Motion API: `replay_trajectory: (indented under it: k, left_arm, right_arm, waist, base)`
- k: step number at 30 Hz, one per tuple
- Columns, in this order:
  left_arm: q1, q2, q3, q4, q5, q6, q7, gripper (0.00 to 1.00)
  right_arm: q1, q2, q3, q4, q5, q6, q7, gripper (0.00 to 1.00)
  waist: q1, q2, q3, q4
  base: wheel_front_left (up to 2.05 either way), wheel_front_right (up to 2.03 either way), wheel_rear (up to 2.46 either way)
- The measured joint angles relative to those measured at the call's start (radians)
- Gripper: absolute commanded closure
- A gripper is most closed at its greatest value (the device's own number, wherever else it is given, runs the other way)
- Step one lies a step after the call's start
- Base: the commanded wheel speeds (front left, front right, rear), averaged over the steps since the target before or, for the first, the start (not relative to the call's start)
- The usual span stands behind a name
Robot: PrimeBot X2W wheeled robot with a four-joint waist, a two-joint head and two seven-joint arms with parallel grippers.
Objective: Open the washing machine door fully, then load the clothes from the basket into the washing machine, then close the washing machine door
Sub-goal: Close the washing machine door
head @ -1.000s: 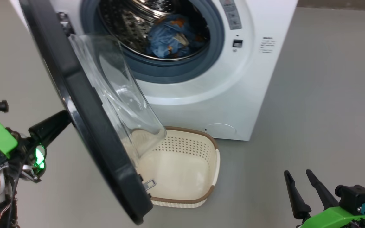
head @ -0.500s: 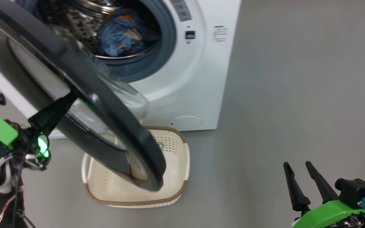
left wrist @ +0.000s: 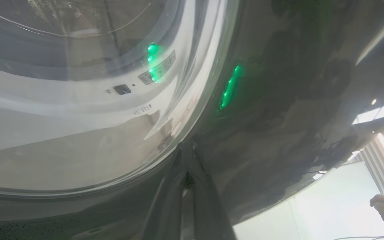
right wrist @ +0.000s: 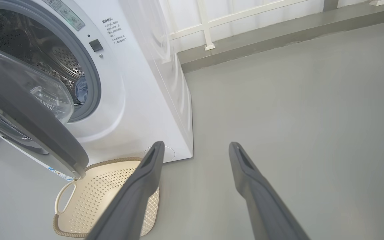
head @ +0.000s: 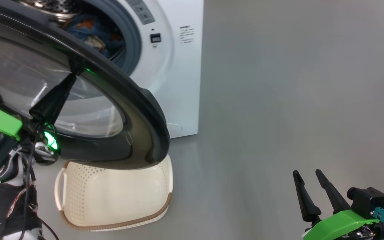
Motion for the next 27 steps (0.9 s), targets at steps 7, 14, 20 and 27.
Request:
replay_trajectory:
  k: [7,14,20,27]
  left_arm:
    - [-0.029,-0.005,0.021,0.081,0.004,-0.008,-0.07,1.0]
    - [-0.033,-0.011,0.026,0.091,0.01,-0.014,-0.127,1.0]
    - [-0.026,-0.031,0.028,0.082,0.008,-0.014,-0.157,1.0]
    - [0.044,-0.041,0.007,0.016,0.002,-0.014,-0.173,1.0]
  right_arm:
    - [-0.011,0.0,0.007,0.011,0.0,0.0,-0.005,0.0]
    - [-0.011,0.0,0.007,0.02,0.007,0.0,-0.013,0.0]
    - [-0.01,0.0,-0.004,0.025,0.007,0.0,-0.016,0.0]
    - [0.002,0.0,-0.039,0.026,0.002,0.0,-0.016,0.0]
  waist:
    - [0.0,0.0001,-0.012,-0.048]
    - [0.0,0.0001,-0.022,-0.071]
    - [-0.0001,0.0,-0.036,-0.053]
    - [0.0,0.0,-0.062,-0.012]
  base:
    - [0.0,0.0,0.0]
    - [0.0,0.0,0.0]
    - [0.0,0.0,0.0]
    - [0.0,0.0,0.0]
